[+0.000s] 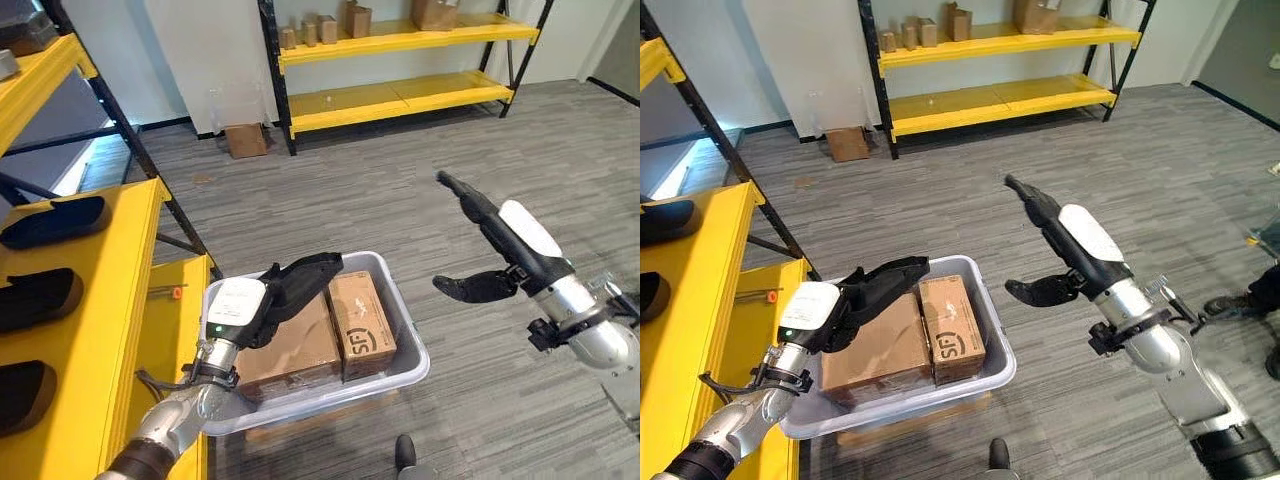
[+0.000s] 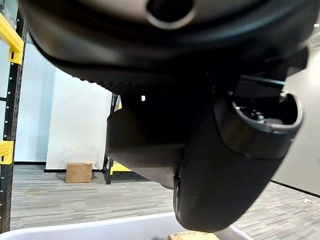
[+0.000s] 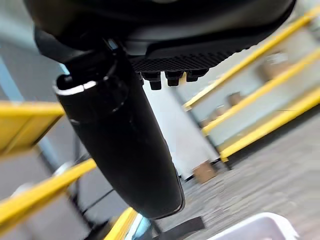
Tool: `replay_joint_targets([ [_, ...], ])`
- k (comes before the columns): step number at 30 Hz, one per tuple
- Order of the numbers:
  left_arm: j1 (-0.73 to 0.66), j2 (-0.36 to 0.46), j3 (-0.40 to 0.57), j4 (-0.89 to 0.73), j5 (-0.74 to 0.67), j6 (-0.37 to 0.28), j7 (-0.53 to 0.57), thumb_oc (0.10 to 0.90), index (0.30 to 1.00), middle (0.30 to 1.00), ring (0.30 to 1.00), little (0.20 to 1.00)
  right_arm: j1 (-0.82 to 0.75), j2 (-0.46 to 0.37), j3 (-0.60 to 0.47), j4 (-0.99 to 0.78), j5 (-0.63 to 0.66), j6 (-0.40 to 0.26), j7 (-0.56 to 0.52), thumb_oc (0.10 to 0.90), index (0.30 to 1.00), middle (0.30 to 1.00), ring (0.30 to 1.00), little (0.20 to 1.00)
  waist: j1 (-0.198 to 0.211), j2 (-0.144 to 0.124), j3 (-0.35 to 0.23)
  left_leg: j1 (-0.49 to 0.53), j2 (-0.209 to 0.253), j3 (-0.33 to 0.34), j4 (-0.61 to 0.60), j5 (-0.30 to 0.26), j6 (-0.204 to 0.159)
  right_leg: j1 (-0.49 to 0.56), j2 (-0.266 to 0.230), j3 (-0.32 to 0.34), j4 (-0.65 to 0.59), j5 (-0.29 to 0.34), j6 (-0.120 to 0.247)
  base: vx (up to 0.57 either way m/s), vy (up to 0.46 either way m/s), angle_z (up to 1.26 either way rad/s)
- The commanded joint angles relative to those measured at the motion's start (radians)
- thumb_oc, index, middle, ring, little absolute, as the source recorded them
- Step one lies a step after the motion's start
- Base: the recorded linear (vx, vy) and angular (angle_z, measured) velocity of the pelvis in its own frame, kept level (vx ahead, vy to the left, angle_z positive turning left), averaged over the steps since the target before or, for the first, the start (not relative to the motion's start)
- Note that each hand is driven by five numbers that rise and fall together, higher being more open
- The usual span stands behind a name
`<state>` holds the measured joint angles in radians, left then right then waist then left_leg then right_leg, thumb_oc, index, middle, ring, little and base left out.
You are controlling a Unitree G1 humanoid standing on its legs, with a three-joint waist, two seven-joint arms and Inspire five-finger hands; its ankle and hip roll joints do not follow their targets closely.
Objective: Move parts from the plastic box to the shelf.
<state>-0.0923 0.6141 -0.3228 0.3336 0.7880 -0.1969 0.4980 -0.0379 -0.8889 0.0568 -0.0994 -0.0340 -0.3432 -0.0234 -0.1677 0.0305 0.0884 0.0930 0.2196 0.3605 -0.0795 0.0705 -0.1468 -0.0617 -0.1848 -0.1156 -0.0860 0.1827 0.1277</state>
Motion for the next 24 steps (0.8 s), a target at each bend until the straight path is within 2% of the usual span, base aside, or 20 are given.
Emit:
replay_joint_targets([
  [1, -0.105, 0.021, 0.103, -0.148, -0.083, -0.054, 0.066, 0.400, 0.300, 0.300, 0.300, 0.300, -0.073, 0.058, -0.093, -0.020, 0.044, -0.059, -0.091, 0.900, 1.000, 1.000, 1.000, 1.000, -0.001, 0.011, -0.026, 0.032, 0.037, -0.022, -0.008, 0.040, -0.025, 0.060, -0.060, 0.046, 0.129, -0.132, 0.068, -0.01, -0.022, -0.08],
  [2, -0.101, 0.023, 0.105, -0.152, -0.084, -0.054, 0.064, 0.400, 0.300, 0.300, 0.300, 0.300, -0.071, 0.060, -0.093, -0.021, 0.042, -0.059, -0.092, 0.900, 1.000, 1.000, 1.000, 1.000, -0.001, 0.010, -0.027, 0.033, 0.038, -0.021, -0.008, 0.040, -0.025, 0.058, -0.059, 0.047, 0.131, -0.133, 0.068, -0.02, -0.044, -0.05],
  [4, -0.065, 0.011, 0.139, -0.230, -0.110, -0.084, 0.053, 0.400, 0.300, 0.300, 0.300, 0.300, -0.034, 0.124, -0.103, -0.018, 0.009, -0.055, -0.116, 0.900, 1.000, 1.000, 1.000, 1.000, -0.002, 0.029, -0.016, 0.035, 0.043, -0.023, -0.002, 0.053, -0.023, 0.049, -0.048, 0.056, 0.162, -0.154, 0.058, -0.03, -0.048, -0.06],
  [9, -0.031, 0.002, 0.158, -0.314, -0.146, -0.103, 0.023, 0.400, 0.300, 0.300, 0.300, 0.300, -0.047, 0.157, -0.075, -0.013, -0.031, -0.048, -0.148, 0.900, 1.000, 1.000, 1.000, 1.000, 0.004, 0.051, 0.001, 0.027, 0.065, -0.042, 0.024, 0.085, -0.029, 0.034, -0.020, 0.055, 0.224, -0.198, 0.031, -0.06, -0.085, -0.05],
  [11, -0.013, 0.004, 0.158, -0.352, -0.160, -0.113, 0.016, 0.400, 0.300, 0.300, 0.300, 0.300, -0.085, 0.172, -0.040, -0.007, -0.036, -0.047, -0.165, 0.900, 1.000, 1.000, 1.000, 1.000, 0.022, 0.066, 0.018, 0.010, 0.093, -0.065, 0.054, 0.135, -0.040, 0.019, 0.010, 0.050, 0.274, -0.230, 0.007, -0.11, -0.152, 0.00],
  [13, -0.003, 0.001, 0.166, -0.365, -0.170, -0.110, 0.013, 0.400, 0.300, 0.300, 0.300, 0.300, -0.102, 0.178, -0.022, -0.008, -0.036, -0.049, -0.171, 0.900, 1.000, 1.000, 1.000, 1.000, 0.028, 0.071, 0.026, 0.002, 0.109, -0.074, 0.065, 0.156, -0.047, 0.008, 0.025, 0.046, 0.298, -0.243, -0.004, -0.11, -0.172, 0.02],
  [15, 0.025, 0.007, 0.179, -0.394, -0.177, -0.113, 0.008, 0.400, 0.300, 0.300, 0.300, 0.300, -0.145, 0.184, 0.020, -0.007, -0.051, -0.047, -0.185, 0.900, 1.000, 1.000, 1.000, 1.000, 0.045, 0.082, 0.044, -0.018, 0.151, -0.101, 0.075, 0.217, -0.067, -0.018, 0.063, 0.033, 0.352, -0.272, -0.029, -0.18, -0.309, 0.03],
  [16, 0.051, 0.007, 0.189, -0.405, -0.180, -0.110, 0.013, 0.400, 0.300, 0.300, 0.300, 0.300, -0.182, 0.192, 0.056, -0.004, -0.050, -0.051, -0.196, 0.900, 1.000, 1.000, 1.000, 1.000, 0.070, 0.083, 0.064, -0.040, 0.181, -0.126, 0.075, 0.274, -0.084, -0.031, 0.089, 0.022, 0.372, -0.288, -0.046, -0.24, -0.358, 0.01],
  [17, 0.069, 0.008, 0.200, -0.416, -0.187, -0.108, 0.015, 0.400, 0.300, 0.300, 0.300, 0.300, -0.211, 0.196, 0.083, -0.006, -0.057, -0.052, -0.204, 0.900, 1.000, 1.000, 1.000, 1.000, 0.077, 0.087, 0.075, -0.055, 0.202, -0.143, 0.061, 0.328, -0.100, -0.041, 0.101, 0.011, 0.378, -0.294, -0.053, -0.25, -0.315, 0.00],
  [19, 0.084, 0.007, 0.207, -0.424, -0.186, -0.109, 0.020, 0.400, 0.300, 0.300, 0.300, 0.300, -0.263, 0.178, 0.119, -0.025, -0.071, -0.053, -0.208, 0.900, 1.000, 1.000, 1.000, 1.000, 0.091, 0.087, 0.099, -0.096, 0.206, -0.151, 0.050, 0.388, -0.108, -0.052, 0.094, -0.014, 0.389, -0.300, -0.062, -0.24, -0.184, 0.02],
  [21, 0.079, 0.007, 0.207, -0.428, -0.190, -0.115, 0.019, 0.400, 0.300, 0.300, 0.300, 0.300, -0.274, 0.169, 0.125, -0.027, -0.073, -0.053, -0.213, 0.900, 1.000, 1.000, 1.000, 1.000, 0.095, 0.082, 0.108, -0.113, 0.200, -0.142, 0.072, 0.383, -0.101, -0.055, 0.088, -0.024, 0.381, -0.294, -0.068, -0.17, -0.109, 0.43],
  [22, 0.072, 0.007, 0.205, -0.431, -0.196, -0.118, 0.017, 0.400, 0.300, 0.300, 0.300, 0.300, -0.284, 0.159, 0.131, -0.030, -0.081, -0.049, -0.218, 0.900, 1.000, 1.000, 1.000, 1.000, 0.092, 0.070, 0.115, -0.120, 0.188, -0.115, 0.119, 0.349, -0.091, -0.055, 0.074, -0.040, 0.365, -0.287, -0.072, -0.25, -0.246, 0.74],
  [23, 0.058, 0.018, 0.199, -0.446, -0.189, -0.127, 0.017, 0.400, 0.300, 0.300, 0.300, 0.300, -0.282, 0.149, 0.133, -0.032, -0.094, -0.047, -0.223, 0.900, 1.000, 1.000, 1.000, 1.000, 0.087, 0.051, 0.113, -0.117, 0.164, -0.073, 0.231, 0.258, -0.069, -0.060, 0.051, -0.077, 0.335, -0.269, -0.075, -0.25, -0.242, 0.66],
  [24, 0.058, 0.019, 0.199, -0.446, -0.189, -0.127, 0.017, 0.400, 0.300, 0.300, 0.300, 0.300, -0.283, 0.150, 0.133, -0.032, -0.095, -0.047, -0.223, 0.900, 1.000, 1.000, 1.000, 1.000, 0.087, 0.051, 0.113, -0.124, 0.165, -0.074, 0.238, 0.256, -0.065, -0.062, 0.052, -0.078, 0.331, -0.263, -0.075, -0.23, -0.360, 1.28],
])
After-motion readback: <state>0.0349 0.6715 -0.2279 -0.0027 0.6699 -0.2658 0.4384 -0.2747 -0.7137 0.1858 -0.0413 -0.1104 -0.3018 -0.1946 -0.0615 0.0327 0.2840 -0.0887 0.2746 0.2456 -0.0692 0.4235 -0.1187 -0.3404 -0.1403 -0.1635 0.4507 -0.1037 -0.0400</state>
